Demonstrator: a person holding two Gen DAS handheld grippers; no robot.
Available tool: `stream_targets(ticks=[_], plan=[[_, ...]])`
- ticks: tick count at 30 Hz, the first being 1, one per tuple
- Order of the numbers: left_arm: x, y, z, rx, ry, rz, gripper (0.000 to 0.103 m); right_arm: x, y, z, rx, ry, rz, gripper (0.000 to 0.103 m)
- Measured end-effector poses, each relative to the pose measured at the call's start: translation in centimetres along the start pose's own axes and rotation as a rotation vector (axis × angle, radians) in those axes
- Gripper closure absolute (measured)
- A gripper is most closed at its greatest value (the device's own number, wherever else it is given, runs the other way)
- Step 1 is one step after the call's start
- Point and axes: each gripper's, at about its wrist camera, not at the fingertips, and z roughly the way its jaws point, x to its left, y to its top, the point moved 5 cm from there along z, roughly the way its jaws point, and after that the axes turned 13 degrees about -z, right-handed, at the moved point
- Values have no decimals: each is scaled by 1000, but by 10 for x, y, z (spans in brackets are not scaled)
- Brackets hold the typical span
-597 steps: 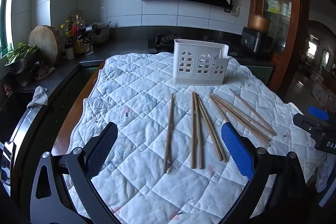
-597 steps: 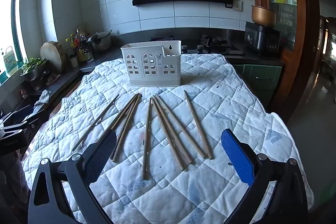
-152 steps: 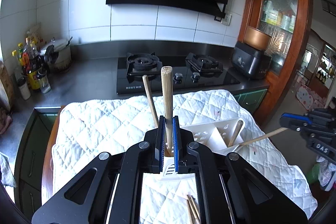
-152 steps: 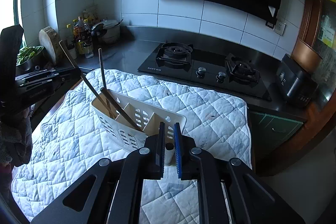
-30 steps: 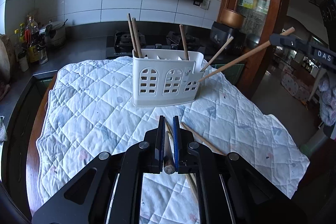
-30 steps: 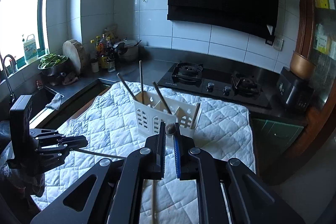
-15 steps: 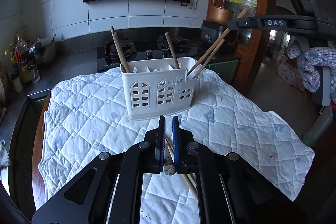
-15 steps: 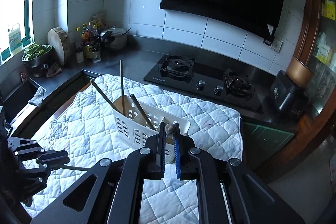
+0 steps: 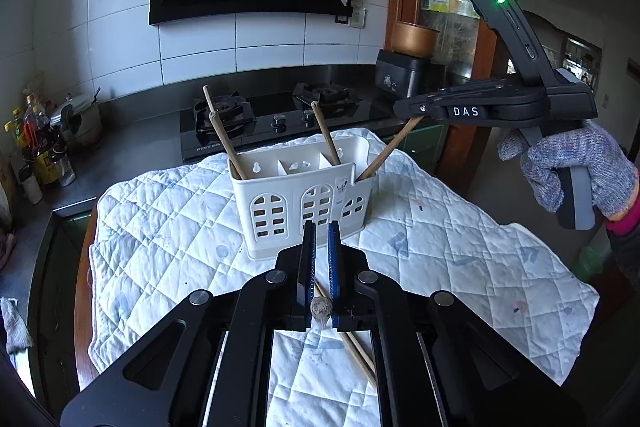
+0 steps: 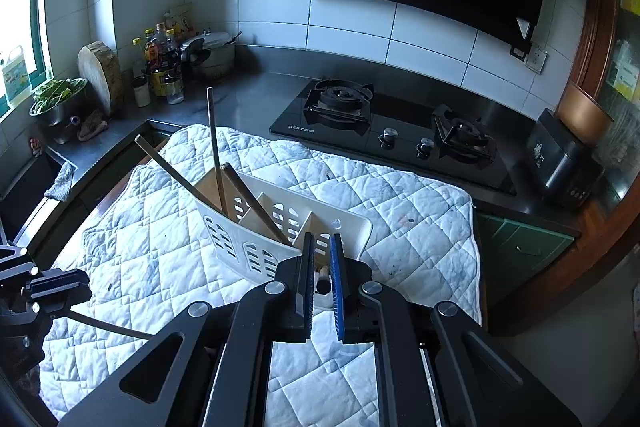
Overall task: Organize utensils
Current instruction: 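Lift the right tool's chopstick over the holder while the left tool carries its own, then drop the right tool's chopstick into the holder and open while the left tool releases its own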
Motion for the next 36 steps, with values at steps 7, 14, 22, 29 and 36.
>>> stream_targets(ticks=[7, 14, 22, 29, 36], plan=[[-5, 18, 1, -16, 2, 23, 98, -1, 3, -8, -39, -1, 2, 91], [-12, 61, -2, -60, 10, 44, 98, -3, 1, -30, -96, -10, 2, 71], [-20, 124, -5, -161, 37, 51, 98, -5, -23, -69, -189, -26, 20, 60], [-19, 183, -2, -257, 42, -3, 98, 7, -52, -92, -225, -44, -11, 57], [-6, 214, 22, -330, 53, -64, 98, 22, -91, -84, -185, -43, -30, 57]])
